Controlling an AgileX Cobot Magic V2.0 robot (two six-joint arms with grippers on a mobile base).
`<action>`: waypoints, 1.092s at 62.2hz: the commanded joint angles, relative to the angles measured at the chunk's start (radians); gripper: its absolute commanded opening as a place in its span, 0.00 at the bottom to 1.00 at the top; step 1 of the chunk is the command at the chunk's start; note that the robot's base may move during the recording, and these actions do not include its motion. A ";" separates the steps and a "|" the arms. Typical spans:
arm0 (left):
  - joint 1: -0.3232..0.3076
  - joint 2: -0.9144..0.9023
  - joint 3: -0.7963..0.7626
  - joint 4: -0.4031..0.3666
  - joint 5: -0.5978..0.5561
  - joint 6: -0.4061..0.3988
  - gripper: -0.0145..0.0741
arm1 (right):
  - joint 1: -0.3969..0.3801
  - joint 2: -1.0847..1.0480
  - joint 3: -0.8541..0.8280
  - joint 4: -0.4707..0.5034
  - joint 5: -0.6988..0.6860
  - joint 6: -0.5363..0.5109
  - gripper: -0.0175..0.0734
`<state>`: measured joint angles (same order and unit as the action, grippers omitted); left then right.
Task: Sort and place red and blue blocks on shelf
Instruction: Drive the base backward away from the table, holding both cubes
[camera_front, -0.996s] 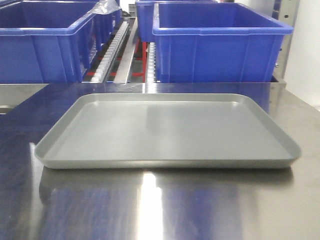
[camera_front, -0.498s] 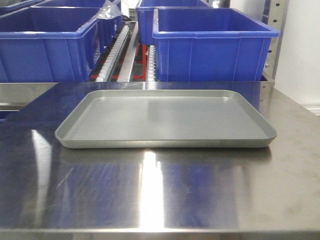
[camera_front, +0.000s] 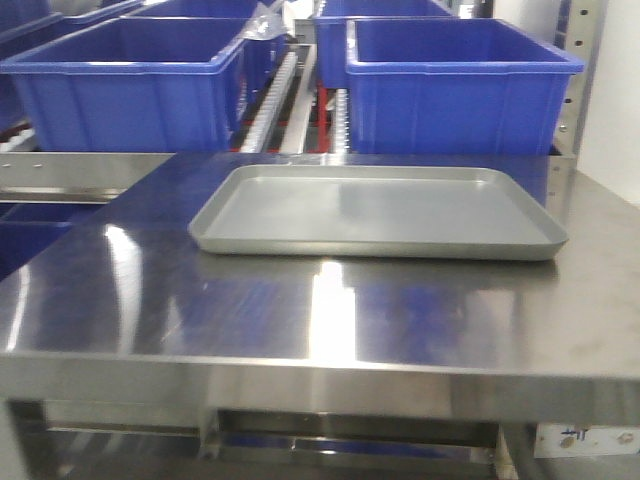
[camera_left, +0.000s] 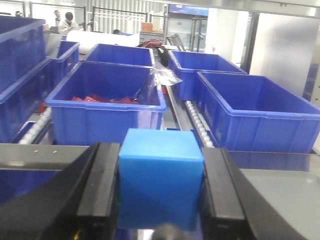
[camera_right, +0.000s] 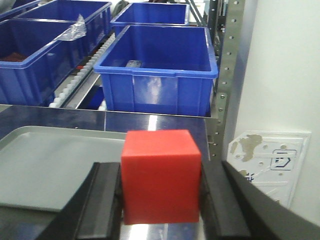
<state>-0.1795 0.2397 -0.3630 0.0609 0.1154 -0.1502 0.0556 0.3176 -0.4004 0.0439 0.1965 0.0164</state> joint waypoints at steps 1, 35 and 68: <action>-0.001 0.009 -0.029 -0.007 -0.093 -0.002 0.48 | -0.008 0.009 -0.028 0.002 -0.097 -0.010 0.58; -0.001 0.009 -0.029 -0.007 -0.093 -0.002 0.48 | -0.008 0.009 -0.028 0.002 -0.097 -0.010 0.58; -0.001 0.009 -0.029 -0.007 -0.093 -0.002 0.48 | -0.008 0.009 -0.028 0.002 -0.097 -0.010 0.58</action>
<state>-0.1795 0.2397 -0.3630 0.0609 0.1154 -0.1502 0.0556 0.3176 -0.4004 0.0439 0.1965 0.0164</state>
